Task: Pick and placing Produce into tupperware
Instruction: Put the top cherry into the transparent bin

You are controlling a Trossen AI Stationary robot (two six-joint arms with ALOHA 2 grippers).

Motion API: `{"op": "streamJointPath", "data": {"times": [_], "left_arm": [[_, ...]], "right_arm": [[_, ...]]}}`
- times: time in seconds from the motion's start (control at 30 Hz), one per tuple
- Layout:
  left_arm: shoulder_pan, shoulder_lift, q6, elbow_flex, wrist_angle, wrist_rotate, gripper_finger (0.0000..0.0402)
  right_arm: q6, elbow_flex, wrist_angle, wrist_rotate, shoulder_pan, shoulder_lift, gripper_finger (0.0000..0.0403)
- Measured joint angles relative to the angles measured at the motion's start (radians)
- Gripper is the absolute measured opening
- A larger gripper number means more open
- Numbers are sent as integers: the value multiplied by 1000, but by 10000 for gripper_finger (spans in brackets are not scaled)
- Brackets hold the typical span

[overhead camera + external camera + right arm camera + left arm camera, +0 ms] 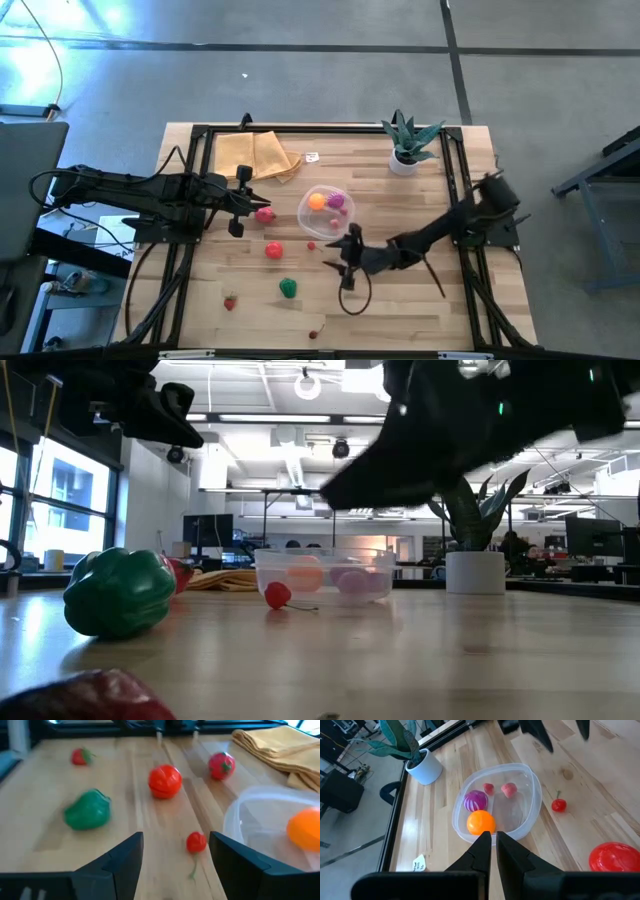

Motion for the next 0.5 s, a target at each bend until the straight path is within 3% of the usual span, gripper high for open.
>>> {"op": "streamJointPath", "data": {"times": [0.13, 0.3, 0.5], "left_arm": [[0, 0, 0, 0, 0, 0, 19], [0, 0, 0, 0, 0, 0, 19], [0, 0, 0, 0, 0, 0, 19]], "right_arm": [[6, 1, 116, 47, 3, 111, 220], [5, 55, 113, 54, -10, 194, 220], [2, 151, -23, 78, -25, 223, 220]]}}
